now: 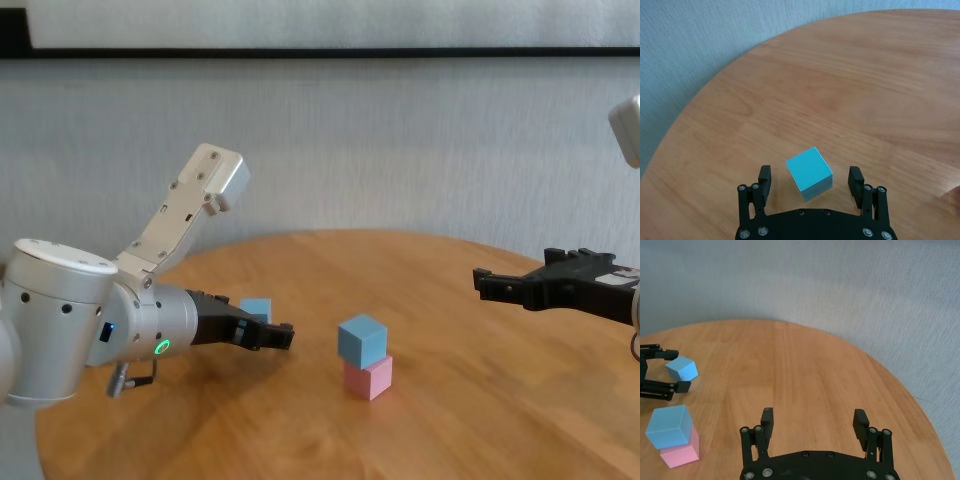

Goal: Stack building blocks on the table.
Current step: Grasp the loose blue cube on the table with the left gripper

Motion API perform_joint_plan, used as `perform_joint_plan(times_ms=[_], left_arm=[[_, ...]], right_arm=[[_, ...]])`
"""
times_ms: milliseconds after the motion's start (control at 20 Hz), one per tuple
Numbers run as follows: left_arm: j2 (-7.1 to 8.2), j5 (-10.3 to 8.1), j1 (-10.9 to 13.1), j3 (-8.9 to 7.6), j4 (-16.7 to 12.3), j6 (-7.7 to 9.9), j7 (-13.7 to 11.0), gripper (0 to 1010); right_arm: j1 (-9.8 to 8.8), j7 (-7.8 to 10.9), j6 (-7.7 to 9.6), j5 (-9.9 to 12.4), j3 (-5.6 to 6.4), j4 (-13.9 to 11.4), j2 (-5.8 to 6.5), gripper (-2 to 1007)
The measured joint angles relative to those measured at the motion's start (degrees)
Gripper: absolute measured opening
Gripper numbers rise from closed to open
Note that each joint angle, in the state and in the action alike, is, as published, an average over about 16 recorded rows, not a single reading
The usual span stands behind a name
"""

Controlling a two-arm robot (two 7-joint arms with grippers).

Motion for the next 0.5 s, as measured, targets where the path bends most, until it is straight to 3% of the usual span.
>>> perform_joint_plan(times_ms=[500], left_arm=[[-0.3,-0.01,-0.51,-0.38,1.37,-1.07,0.24,967]], right_arm=[[0.0,0.0,0.0,0.0,0.0,0.0,0.0,1005]])
